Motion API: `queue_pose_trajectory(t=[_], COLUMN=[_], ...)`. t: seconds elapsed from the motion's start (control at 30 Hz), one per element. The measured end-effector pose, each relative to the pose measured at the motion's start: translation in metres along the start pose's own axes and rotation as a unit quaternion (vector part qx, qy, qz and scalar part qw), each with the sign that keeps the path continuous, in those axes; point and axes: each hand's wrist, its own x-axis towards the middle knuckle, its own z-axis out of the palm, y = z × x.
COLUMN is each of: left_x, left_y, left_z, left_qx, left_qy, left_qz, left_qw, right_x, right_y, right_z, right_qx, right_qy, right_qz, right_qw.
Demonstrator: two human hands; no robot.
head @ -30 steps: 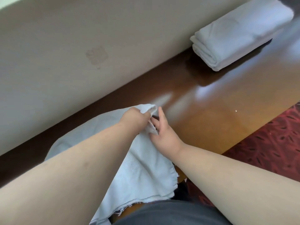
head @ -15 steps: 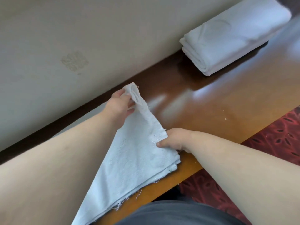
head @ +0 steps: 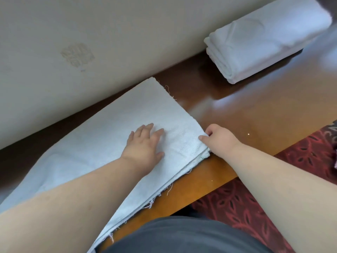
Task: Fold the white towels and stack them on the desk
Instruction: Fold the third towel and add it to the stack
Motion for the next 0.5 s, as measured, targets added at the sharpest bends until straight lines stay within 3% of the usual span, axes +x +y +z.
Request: queue_pose_trajectory(t=[0.13,0.37,0.5], left_x=[-0.028,-0.031,-0.041], left_y=[0.031,0.049,0.048], left_z=[0.013,0.002,-0.003], left_qx=[0.054,0.022,-0.016], left_qy=[-0.03,-0.113,-0.099], left_qz=[0.098,0.062,0.051], left_qw=[0.993,0.991,0.994], right_x=[-0.009,-0.013,-0.016], right_y=[0.013,0.007,0.012], right_z=[0.003,-0.006,-0.006], right_qx=[0.056,0.088,0.093], right_qy=[0.017,0.061,-0.011], right_qz=[0.018,-0.006,0.028], right_qw=[0.998,0.994,0.995])
